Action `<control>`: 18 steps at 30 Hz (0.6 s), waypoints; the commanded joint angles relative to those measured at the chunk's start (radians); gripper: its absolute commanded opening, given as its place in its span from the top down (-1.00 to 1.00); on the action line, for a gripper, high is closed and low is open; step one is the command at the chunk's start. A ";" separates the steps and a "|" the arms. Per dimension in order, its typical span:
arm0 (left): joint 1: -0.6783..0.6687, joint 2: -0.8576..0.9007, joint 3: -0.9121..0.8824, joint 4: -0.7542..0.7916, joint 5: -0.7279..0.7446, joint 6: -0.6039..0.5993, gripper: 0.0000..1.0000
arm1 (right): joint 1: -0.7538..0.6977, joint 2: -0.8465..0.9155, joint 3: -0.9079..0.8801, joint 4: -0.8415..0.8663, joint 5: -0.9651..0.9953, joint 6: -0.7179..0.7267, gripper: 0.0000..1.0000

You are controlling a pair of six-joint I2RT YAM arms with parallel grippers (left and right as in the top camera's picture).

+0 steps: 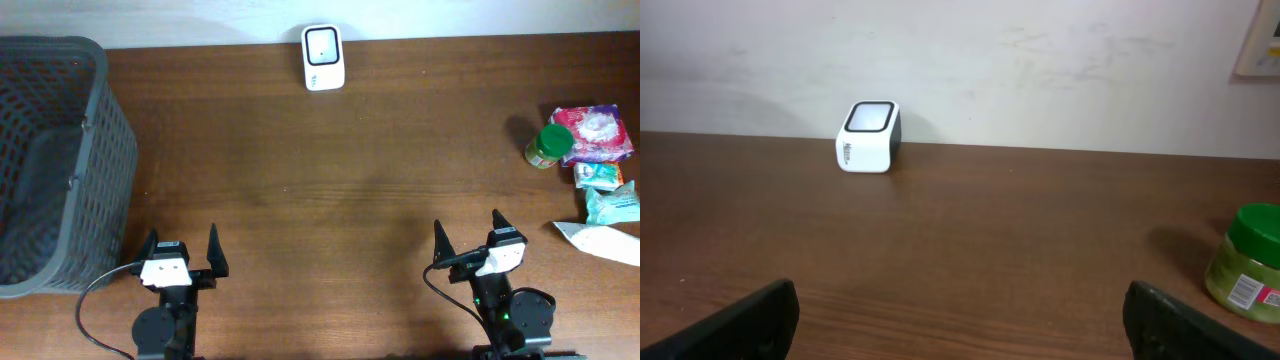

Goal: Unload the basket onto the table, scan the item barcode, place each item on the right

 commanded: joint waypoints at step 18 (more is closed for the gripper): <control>0.006 -0.006 -0.003 -0.005 0.014 0.020 -0.98 | -0.006 -0.006 -0.009 -0.001 -0.006 -0.006 -0.97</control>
